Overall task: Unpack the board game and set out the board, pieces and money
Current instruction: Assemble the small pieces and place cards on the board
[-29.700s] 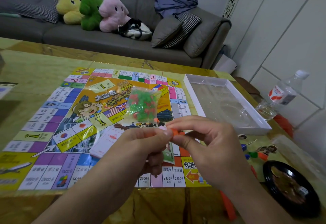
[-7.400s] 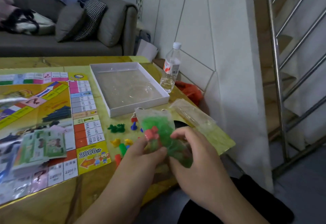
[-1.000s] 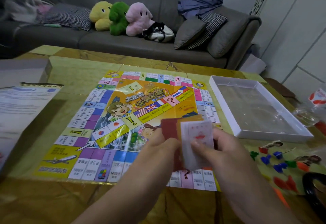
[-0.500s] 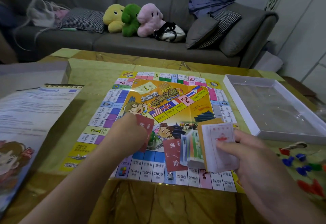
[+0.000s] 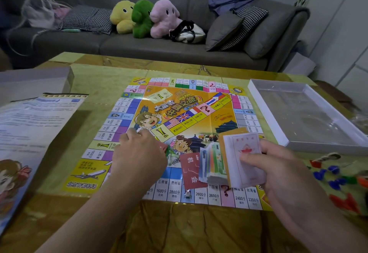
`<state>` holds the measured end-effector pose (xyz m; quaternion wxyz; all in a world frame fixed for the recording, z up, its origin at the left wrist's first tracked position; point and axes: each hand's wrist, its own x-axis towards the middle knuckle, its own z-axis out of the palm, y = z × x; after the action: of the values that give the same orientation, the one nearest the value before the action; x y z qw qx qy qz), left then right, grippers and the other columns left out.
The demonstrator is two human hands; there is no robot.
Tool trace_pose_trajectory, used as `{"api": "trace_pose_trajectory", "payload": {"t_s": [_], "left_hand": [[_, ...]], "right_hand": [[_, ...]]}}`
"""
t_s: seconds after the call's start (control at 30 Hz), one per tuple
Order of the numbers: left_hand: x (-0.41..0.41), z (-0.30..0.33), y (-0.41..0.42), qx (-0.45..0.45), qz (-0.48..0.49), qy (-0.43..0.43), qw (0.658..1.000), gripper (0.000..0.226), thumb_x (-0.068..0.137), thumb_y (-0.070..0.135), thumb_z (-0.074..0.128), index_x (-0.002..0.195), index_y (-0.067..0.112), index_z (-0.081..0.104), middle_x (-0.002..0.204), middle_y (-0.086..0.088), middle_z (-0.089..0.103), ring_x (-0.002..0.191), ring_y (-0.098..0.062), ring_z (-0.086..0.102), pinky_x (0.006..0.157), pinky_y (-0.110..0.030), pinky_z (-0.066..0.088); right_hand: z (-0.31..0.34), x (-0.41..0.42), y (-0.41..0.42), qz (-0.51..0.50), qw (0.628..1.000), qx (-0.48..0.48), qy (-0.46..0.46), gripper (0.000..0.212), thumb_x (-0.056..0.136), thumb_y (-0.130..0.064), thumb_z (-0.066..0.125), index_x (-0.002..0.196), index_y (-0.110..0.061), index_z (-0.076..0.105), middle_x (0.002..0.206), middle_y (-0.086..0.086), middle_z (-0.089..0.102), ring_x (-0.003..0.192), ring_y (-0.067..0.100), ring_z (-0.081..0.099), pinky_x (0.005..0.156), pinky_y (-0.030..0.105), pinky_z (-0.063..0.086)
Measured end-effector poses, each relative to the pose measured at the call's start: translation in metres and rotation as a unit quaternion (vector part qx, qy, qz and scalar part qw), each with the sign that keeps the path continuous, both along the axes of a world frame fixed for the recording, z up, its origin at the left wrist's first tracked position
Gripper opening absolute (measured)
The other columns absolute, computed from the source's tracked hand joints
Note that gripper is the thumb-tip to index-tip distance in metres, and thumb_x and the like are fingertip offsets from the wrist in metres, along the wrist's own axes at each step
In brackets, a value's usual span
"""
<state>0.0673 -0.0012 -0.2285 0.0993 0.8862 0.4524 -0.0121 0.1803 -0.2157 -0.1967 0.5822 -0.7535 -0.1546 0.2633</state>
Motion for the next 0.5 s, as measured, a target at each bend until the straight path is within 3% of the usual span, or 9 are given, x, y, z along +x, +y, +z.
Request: {"api": "trace_pose_trajectory", "payload": {"t_s": [0.1, 0.2, 0.37, 0.5], "left_hand": [[0.003, -0.004, -0.01, -0.041, -0.121, -0.089, 0.988, 0.054, 0.101, 0.047, 0.053, 0.148, 0.023, 0.043, 0.147, -0.005, 0.041, 0.138, -0.025, 0.033, 0.111, -0.043, 0.039], [0.01, -0.006, -0.02, -0.095, -0.222, -0.045, 0.969, 0.077, 0.09, 0.063, 0.063, 0.156, 0.037, 0.033, 0.155, 0.009, 0.031, 0.141, -0.019, 0.026, 0.118, -0.044, 0.03], [0.013, -0.007, -0.016, -0.088, -0.22, -0.057, 0.97, 0.063, 0.088, 0.046, 0.077, 0.143, 0.038, 0.047, 0.148, 0.01, 0.035, 0.132, -0.018, 0.03, 0.113, -0.039, 0.032], [0.012, -0.004, -0.013, -0.135, -0.189, -0.094, 0.968, 0.04, 0.088, 0.027, 0.078, 0.12, 0.029, 0.054, 0.128, 0.006, 0.05, 0.116, -0.015, 0.044, 0.101, -0.035, 0.048]], "right_hand": [[0.002, 0.001, -0.001, -0.003, 1.0, 0.007, -0.003, 0.024, 0.096, -0.016, 0.064, 0.1, -0.033, 0.081, 0.097, 0.004, 0.08, 0.102, 0.031, 0.075, 0.095, 0.066, 0.056], [0.005, 0.001, -0.003, -0.007, 1.0, 0.015, -0.003, 0.026, 0.096, -0.013, 0.064, 0.099, -0.032, 0.082, 0.098, 0.004, 0.081, 0.099, 0.029, 0.076, 0.095, 0.065, 0.057], [0.004, 0.001, -0.004, -0.003, 1.0, 0.014, -0.009, 0.027, 0.095, -0.013, 0.064, 0.1, -0.033, 0.081, 0.099, 0.004, 0.08, 0.104, 0.033, 0.073, 0.099, 0.066, 0.054], [0.004, 0.003, -0.004, 0.0, 1.0, 0.016, -0.009, 0.029, 0.096, -0.012, 0.063, 0.099, -0.034, 0.082, 0.099, 0.005, 0.08, 0.104, 0.033, 0.073, 0.097, 0.067, 0.054]]}}
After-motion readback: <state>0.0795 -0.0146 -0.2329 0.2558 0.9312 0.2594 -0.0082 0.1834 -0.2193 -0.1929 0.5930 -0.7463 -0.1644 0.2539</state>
